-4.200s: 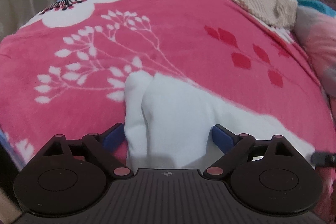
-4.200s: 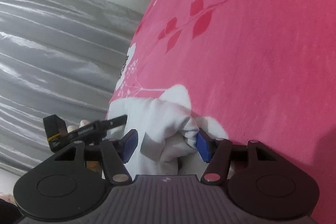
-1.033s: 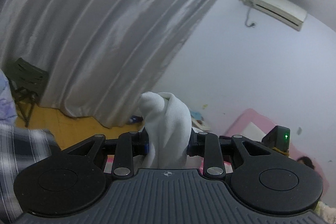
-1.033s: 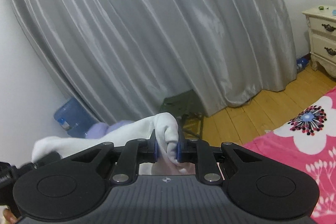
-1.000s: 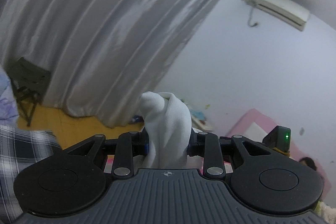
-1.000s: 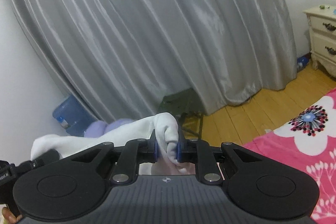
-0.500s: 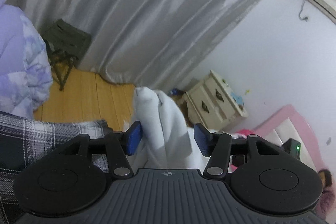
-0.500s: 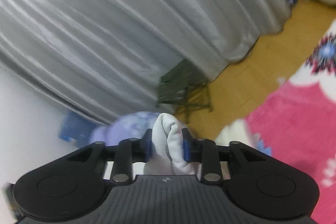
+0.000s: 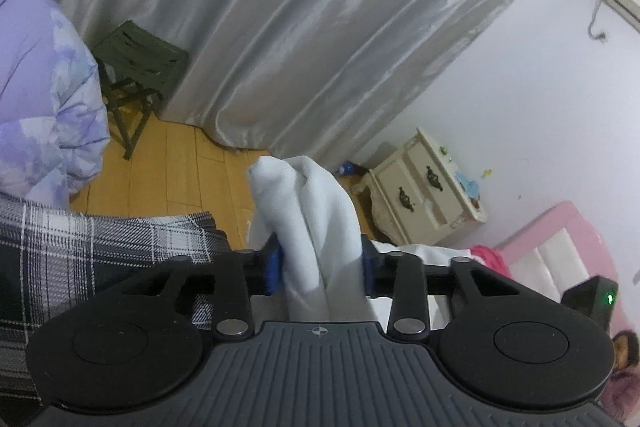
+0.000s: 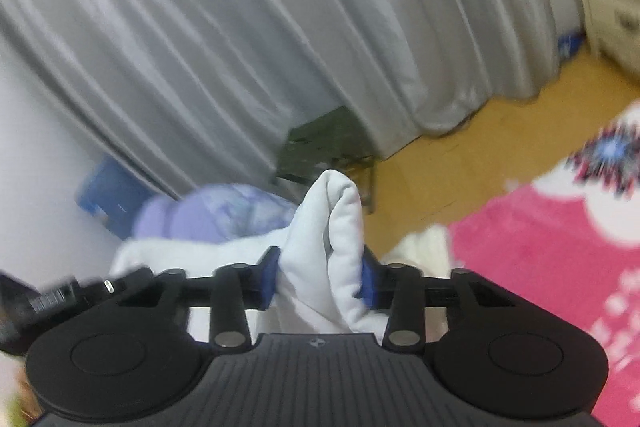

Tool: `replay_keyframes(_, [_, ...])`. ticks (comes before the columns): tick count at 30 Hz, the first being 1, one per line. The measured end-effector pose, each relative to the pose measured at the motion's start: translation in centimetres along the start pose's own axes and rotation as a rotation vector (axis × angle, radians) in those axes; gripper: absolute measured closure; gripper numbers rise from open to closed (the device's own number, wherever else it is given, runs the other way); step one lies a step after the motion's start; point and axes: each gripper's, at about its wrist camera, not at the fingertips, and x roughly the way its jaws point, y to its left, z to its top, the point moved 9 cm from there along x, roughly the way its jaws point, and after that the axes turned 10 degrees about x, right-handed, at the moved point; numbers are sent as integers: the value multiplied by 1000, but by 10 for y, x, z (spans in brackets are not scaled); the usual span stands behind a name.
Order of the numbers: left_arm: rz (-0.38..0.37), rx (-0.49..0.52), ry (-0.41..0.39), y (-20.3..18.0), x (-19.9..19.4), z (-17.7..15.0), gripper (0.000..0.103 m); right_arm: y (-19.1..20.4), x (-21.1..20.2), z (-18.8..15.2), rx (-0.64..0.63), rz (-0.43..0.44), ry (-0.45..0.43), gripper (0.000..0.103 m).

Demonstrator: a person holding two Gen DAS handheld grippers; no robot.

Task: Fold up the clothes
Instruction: 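Lift the folded sweatshirt with both grippers and carry it toward the clothes stack, then lower the sweatshirt onto the clothes stack and open both grippers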

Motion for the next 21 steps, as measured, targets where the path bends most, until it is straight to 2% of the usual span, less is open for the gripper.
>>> replay_keyframes(3, [-44,-5,-18,-10,-12,2,80,2,-16,2,-11,-30,-52,84])
replay_keyframes(6, [-122,9,-47,-31,-30,9,80,4,-49,6,3,9,-106,84])
replay_keyframes(8, [-140,46,-50,-42,-31,11,80,2,-62,8,10,14,-116,84])
replay_keyframes(10, [-114,73,-29,-41,-19,9,80,-6,-59,9,14,-24,-95,84])
replay_keyframes(13, [-32,59,31,-19,8,1,79,-22,-31,11,25,-87,-49,83])
replay_keyframes(16, [-17,21,74,-4,12,0,72,-32,-14,13,67,-92,-36,76])
replay_keyframes(19, [-40,11,89,-3,-2,1,64,-36,-26,17,159,4,-43,70])
replay_keyframes(21, [-46,47,91,-6,-15,2,57,-40,-46,17,200,54,-60,57])
